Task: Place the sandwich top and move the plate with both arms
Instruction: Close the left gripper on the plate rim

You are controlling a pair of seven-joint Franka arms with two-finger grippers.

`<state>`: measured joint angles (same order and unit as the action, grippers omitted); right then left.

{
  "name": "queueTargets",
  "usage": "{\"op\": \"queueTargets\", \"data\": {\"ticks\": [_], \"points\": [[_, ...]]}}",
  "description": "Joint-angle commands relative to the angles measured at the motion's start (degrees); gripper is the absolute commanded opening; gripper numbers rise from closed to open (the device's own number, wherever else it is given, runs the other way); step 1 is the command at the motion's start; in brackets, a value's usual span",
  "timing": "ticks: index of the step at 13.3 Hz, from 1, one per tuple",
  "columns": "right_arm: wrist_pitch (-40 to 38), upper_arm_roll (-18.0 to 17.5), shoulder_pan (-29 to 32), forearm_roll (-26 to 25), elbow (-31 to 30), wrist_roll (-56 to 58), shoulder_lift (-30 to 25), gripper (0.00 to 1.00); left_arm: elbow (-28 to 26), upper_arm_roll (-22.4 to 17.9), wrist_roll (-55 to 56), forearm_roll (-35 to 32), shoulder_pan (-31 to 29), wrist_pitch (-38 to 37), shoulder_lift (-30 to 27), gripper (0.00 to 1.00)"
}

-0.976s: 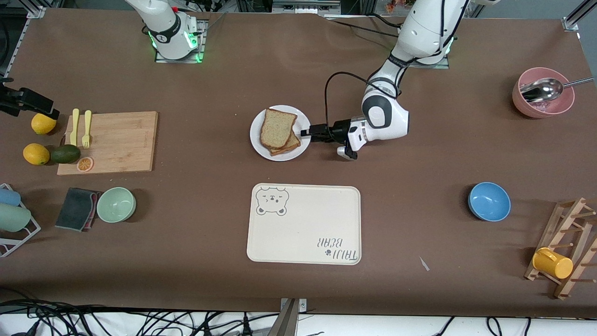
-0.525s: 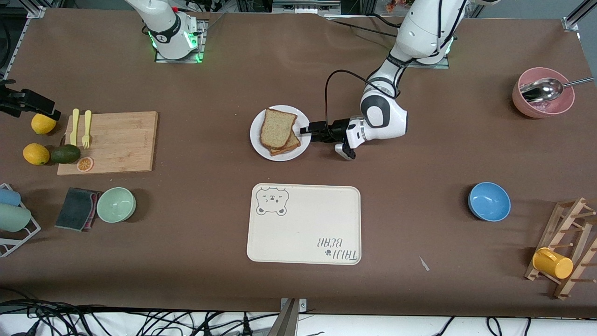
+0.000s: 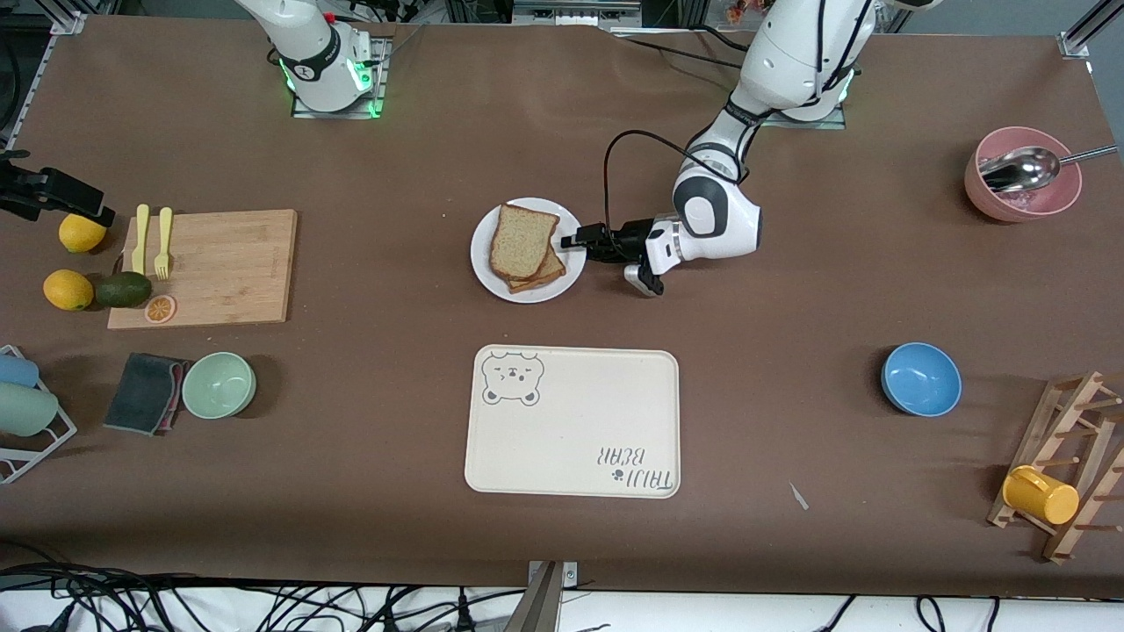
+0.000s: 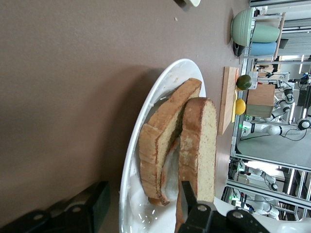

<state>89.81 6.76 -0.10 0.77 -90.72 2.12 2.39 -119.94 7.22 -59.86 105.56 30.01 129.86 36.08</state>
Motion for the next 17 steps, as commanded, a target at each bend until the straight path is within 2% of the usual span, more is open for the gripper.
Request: {"op": "queueTargets", "data": {"ticks": [1, 3, 7, 9, 11, 17], "points": [[-0.2, -0.2, 0.2, 0.5, 0.9, -0.4, 0.2, 1.0, -0.5, -0.1, -3.1, 2.5, 0.5, 0.2, 0.1, 0.46], [-0.3, -0.2, 0.2, 0.5, 0.9, -0.5, 0.2, 1.0, -0.6, -0.1, -3.8, 2.5, 0.6, 0.1, 0.3, 0.35], [-0.7, 0.0, 0.2, 0.5, 0.9, -0.2, -0.1, 1.0, -1.2, -0.1, -4.6, 2.5, 0.6, 0.0, 0.4, 0.33], [-0.3, 0.3, 0.4, 0.5, 1.0, 0.2, 0.1, 1.0, -1.5, -0.1, -5.2, 2.5, 0.6, -0.1, 0.4, 0.29], [-0.1, 0.0, 0.2, 0.5, 0.9, -0.5, 0.2, 1.0, -1.5, -0.1, -5.2, 2.5, 0.6, -0.1, 0.5, 0.21], [0.0, -0.1, 0.2, 0.5, 0.9, -0.5, 0.2, 1.0, -1.5, 0.0, -5.3, 3.6, 0.7, -0.3, 0.7, 0.19]]}}
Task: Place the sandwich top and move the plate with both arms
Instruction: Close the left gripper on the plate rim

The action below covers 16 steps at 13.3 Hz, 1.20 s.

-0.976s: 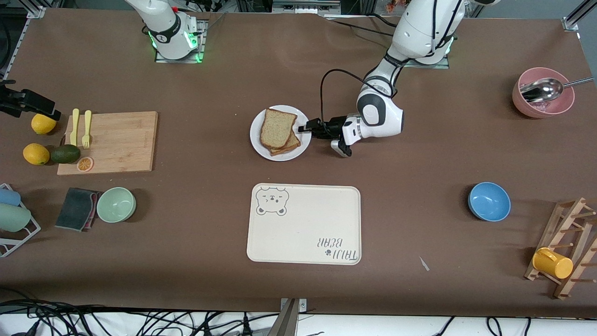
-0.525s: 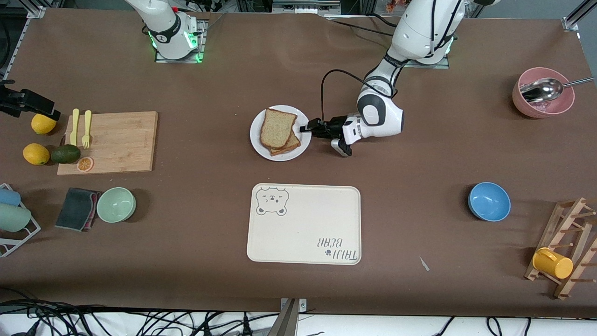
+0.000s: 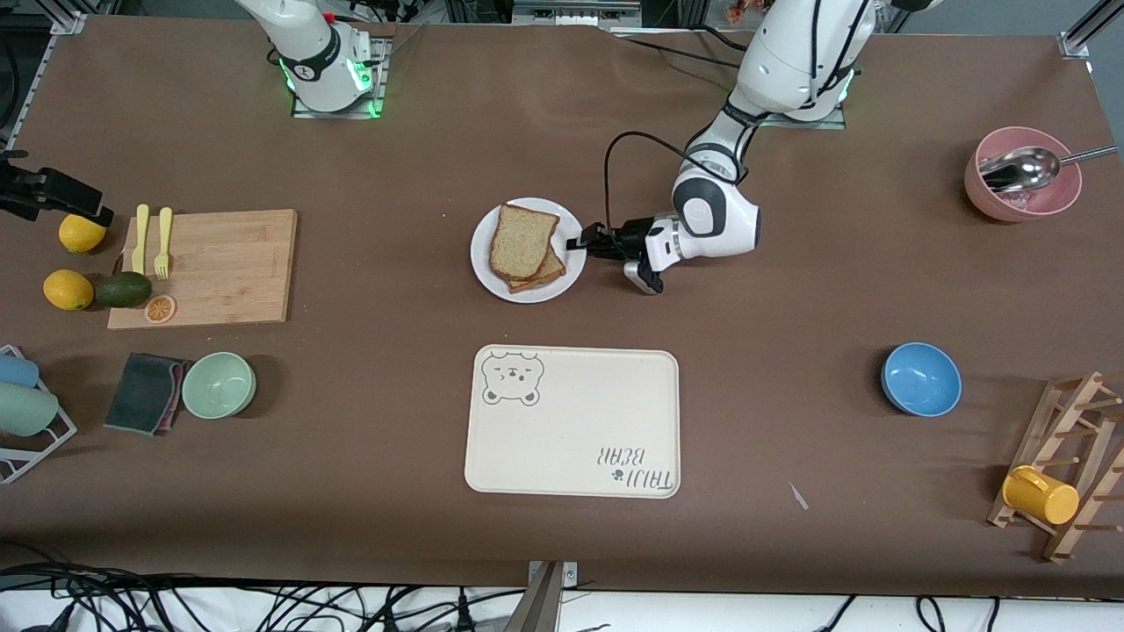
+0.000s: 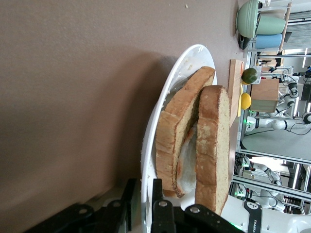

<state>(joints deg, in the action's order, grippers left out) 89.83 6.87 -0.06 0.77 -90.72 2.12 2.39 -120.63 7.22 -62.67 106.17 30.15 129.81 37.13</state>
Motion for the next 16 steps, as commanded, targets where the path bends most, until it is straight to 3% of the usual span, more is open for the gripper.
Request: {"op": "queueTargets", "data": {"ticks": [1, 4, 7, 16], "points": [[0.0, -0.2, 0.2, 0.5, 0.9, -0.5, 0.2, 1.0, -0.8, -0.1, -2.5, 3.0, 0.4, -0.3, -0.4, 0.18], [0.0, -0.2, 0.2, 0.5, 1.0, -0.5, 0.2, 1.0, -0.8, 0.0, -2.4, 3.1, 0.4, -0.3, -0.3, 0.14], [-0.1, -0.1, 0.3, -0.1, 1.0, -0.3, 0.2, 1.0, -0.8, 0.0, -2.4, 3.1, 0.5, -0.3, -0.3, 0.03], [-0.1, 0.0, 0.2, -0.1, 1.2, -0.2, 0.2, 1.0, -0.8, 0.0, -1.9, 3.2, 0.4, -0.3, -0.3, 0.0]]}}
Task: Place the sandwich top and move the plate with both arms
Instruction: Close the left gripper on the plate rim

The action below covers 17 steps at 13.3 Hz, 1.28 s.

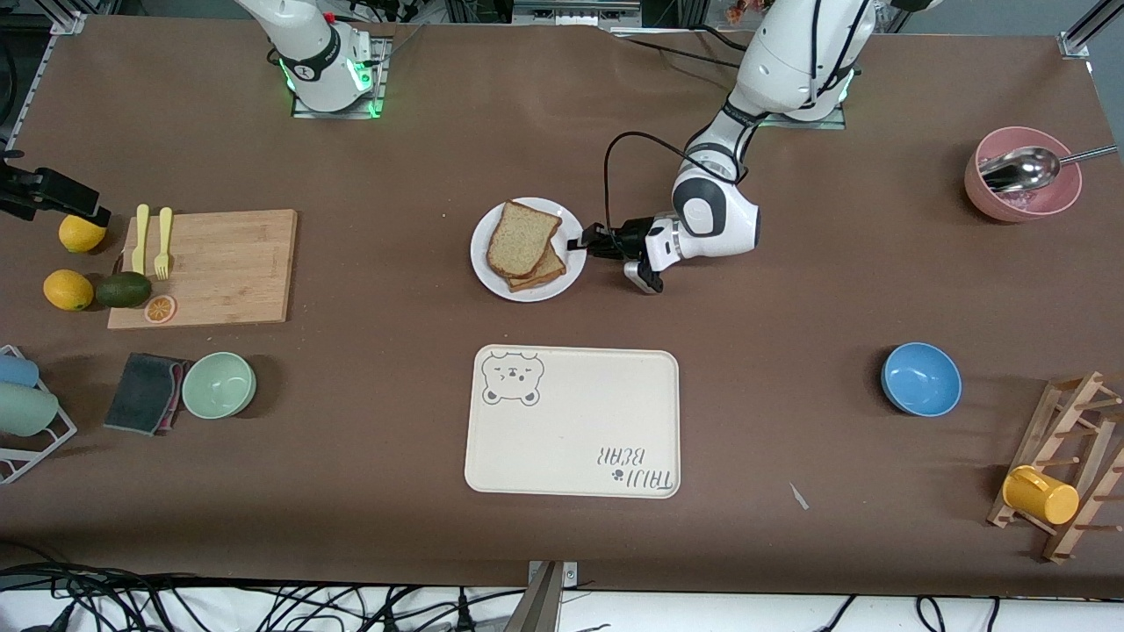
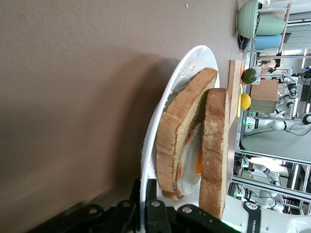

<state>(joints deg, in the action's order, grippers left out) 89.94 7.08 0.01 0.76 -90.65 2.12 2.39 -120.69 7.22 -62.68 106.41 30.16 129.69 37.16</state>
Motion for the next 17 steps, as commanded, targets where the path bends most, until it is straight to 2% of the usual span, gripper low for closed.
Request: {"op": "queueTargets", "data": {"ticks": [1, 17], "points": [[-0.2, -0.2, 0.1, -0.2, 1.1, 0.2, 0.2, 1.0, -0.8, 0.0, -1.9, 2.9, 0.4, -0.2, -0.3, 0.0], [-0.1, -0.6, -0.8, -0.1, 1.1, 1.0, 1.7, 1.0, 1.1, -0.7, -1.8, 8.0, -1.1, -2.4, -1.4, 0.0]]}}
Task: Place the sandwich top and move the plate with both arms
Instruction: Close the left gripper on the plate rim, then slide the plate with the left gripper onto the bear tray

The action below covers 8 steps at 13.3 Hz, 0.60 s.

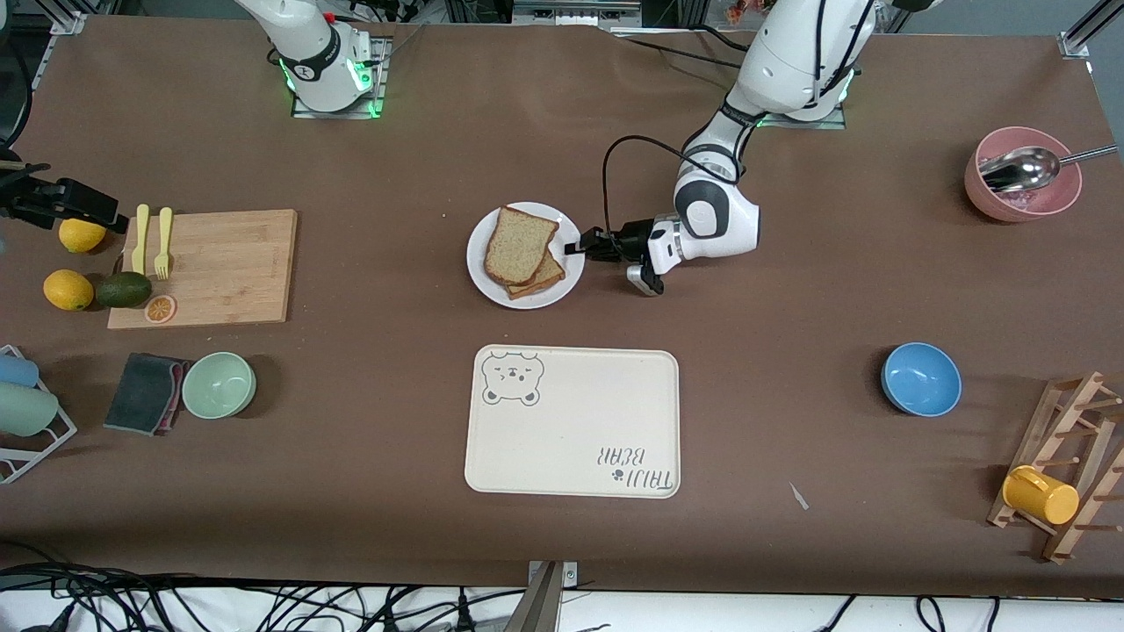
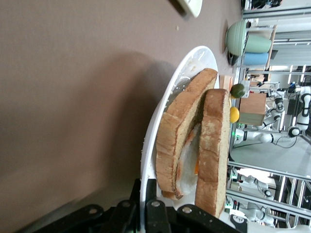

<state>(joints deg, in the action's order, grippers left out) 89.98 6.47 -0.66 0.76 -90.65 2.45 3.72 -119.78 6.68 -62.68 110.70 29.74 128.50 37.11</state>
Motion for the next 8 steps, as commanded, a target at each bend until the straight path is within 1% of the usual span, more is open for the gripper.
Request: {"op": "queueTargets", "data": {"ticks": [1, 3, 5, 7, 8], "points": [[-0.2, -0.1, -0.1, -0.1, 1.1, 0.7, 0.3, 1.0, 1.1, -0.3, -1.3, 4.7, -0.7, -1.2, -1.3, 0.0], [-0.1, -0.1, -0.3, 0.0, 1.1, 0.7, 0.3, 1.0, 3.2, -1.7, 1.8, 4.6, -1.7, -1.1, -1.2, 0.0], [-0.2, -0.1, -0.3, 0.0, 1.1, 0.6, 0.3, 1.0, 5.6, -4.1, 5.4, 3.5, -2.1, -1.1, -1.0, 0.0], [-0.2, -0.1, -0.3, 0.0, 1.1, 0.6, 0.3, 1.0, 8.8, -4.3, 10.1, 1.9, -3.4, -1.1, 0.4, 0.0], [-0.2, -0.1, -0.3, 0.1, 1.1, 0.6, 0.3, 1.0, 10.6, -5.2, 12.6, 0.5, -3.5, -1.1, 1.2, 0.0]]}}
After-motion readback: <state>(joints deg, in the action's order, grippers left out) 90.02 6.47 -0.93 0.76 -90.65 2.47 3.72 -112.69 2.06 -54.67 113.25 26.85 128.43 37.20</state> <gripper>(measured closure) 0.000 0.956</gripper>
